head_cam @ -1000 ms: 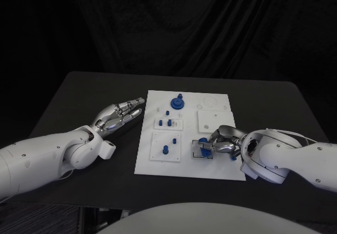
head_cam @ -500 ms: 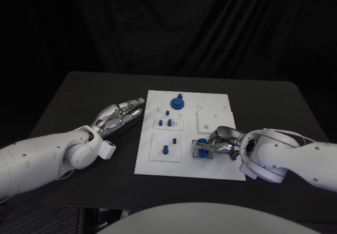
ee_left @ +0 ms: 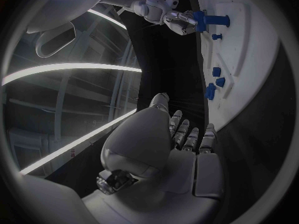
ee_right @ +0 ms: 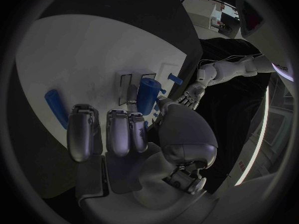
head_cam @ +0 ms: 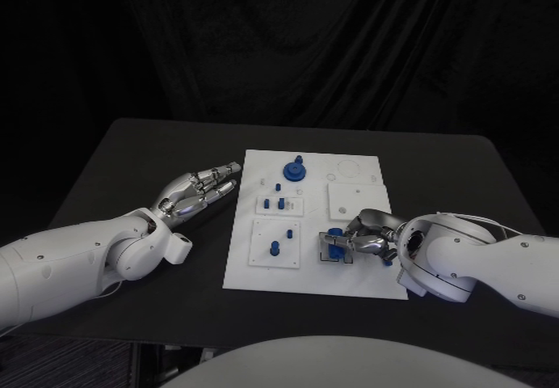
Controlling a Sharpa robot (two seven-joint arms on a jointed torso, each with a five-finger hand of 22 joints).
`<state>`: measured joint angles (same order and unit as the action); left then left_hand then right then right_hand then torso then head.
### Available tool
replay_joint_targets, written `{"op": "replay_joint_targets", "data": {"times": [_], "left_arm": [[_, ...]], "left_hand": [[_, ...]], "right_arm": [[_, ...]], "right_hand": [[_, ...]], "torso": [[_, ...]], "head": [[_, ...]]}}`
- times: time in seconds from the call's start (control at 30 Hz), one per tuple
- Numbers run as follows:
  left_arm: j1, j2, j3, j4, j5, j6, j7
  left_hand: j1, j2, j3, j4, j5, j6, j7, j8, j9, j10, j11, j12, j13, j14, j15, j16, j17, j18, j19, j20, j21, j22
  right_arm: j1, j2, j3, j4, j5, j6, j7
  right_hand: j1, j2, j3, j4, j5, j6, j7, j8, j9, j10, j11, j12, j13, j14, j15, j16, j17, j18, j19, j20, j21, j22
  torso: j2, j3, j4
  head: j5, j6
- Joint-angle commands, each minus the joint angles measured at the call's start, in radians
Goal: Assemble the parts on the task board
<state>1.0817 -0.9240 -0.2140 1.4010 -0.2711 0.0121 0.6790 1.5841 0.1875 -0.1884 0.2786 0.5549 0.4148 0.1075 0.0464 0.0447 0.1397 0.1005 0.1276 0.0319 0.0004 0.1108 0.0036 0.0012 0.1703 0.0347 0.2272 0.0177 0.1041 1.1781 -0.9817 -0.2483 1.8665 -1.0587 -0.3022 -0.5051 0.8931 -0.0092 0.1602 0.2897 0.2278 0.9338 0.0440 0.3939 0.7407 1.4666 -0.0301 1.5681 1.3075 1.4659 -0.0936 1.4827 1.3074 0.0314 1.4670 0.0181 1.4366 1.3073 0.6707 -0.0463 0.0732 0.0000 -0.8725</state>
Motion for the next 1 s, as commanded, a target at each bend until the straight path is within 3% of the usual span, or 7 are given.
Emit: {"op": "replay_joint_targets", "data": {"times": [0.03,0.43,0.67,1.0], "left_arm": [[-0.002,0.001,0.001,0.002,0.005,0.014,0.031],[-0.002,0.001,0.001,0.001,0.005,0.017,0.028],[-0.003,0.002,0.001,0.0,0.005,0.019,0.026],[-0.004,0.0,0.001,0.0,0.005,0.018,0.027]], "left_hand": [[0.005,-0.002,0.003,-0.003,-0.004,-0.001,0.006,0.001,0.002,-0.001,0.003,0.004,0.0,0.0,0.0,-0.004,-0.001,0.011,-0.001,0.002,0.005,-0.002],[0.005,-0.002,0.004,-0.003,-0.004,-0.001,0.008,0.001,0.002,-0.001,0.003,0.004,0.0,0.0,0.0,-0.004,-0.001,0.011,0.0,0.002,0.005,-0.002],[0.005,-0.002,0.004,-0.003,-0.004,0.0,0.009,0.002,0.002,-0.001,0.003,0.004,0.0,0.0,0.0,-0.004,-0.001,0.011,0.0,0.003,0.005,-0.002],[0.005,-0.002,0.004,-0.003,-0.004,0.0,0.009,0.002,0.002,-0.001,0.003,0.004,0.0,0.0,0.0,-0.004,-0.001,0.011,0.0,0.003,0.005,-0.002]], "right_arm": [[-0.003,0.0,0.0,0.001,-0.006,0.012,0.0],[-0.003,-0.002,0.0,0.011,-0.021,0.035,0.007],[-0.003,-0.008,0.0,0.012,-0.023,0.004,0.036],[-0.001,-0.042,0.002,0.038,-0.044,-0.081,0.109]], "right_hand": [[-0.019,-0.002,-0.016,0.0,-0.021,-0.001,0.007,-0.006,-0.001,0.104,0.009,0.003,0.263,0.068,0.009,-0.002,0.054,0.006,0.048,0.006,-0.005,0.213],[0.0,-0.014,-0.034,-0.009,-0.05,0.003,0.007,-0.007,0.002,0.104,0.009,0.003,0.263,0.068,0.009,-0.001,0.055,0.006,0.048,0.007,-0.004,0.214],[-0.012,-0.01,-0.058,0.0,-0.096,0.004,0.007,-0.009,0.004,0.104,0.009,0.003,0.263,0.068,0.009,-0.001,0.054,0.006,0.049,0.007,-0.004,0.214],[0.083,-0.005,-0.064,-0.029,-0.026,-0.014,0.006,0.017,0.032,0.104,0.009,0.003,0.263,0.07,0.009,0.004,0.061,0.005,0.05,0.007,-0.002,0.215]], "torso": [[0.0,-0.0002,0.0004],[0.0,0.0,-0.0007],[-0.001,0.0006,-0.0001],[0.0,0.0005,-0.0007]], "head": [[0.001,0.0],[0.004,0.0],[0.005,0.0],[0.011,0.0]]}}
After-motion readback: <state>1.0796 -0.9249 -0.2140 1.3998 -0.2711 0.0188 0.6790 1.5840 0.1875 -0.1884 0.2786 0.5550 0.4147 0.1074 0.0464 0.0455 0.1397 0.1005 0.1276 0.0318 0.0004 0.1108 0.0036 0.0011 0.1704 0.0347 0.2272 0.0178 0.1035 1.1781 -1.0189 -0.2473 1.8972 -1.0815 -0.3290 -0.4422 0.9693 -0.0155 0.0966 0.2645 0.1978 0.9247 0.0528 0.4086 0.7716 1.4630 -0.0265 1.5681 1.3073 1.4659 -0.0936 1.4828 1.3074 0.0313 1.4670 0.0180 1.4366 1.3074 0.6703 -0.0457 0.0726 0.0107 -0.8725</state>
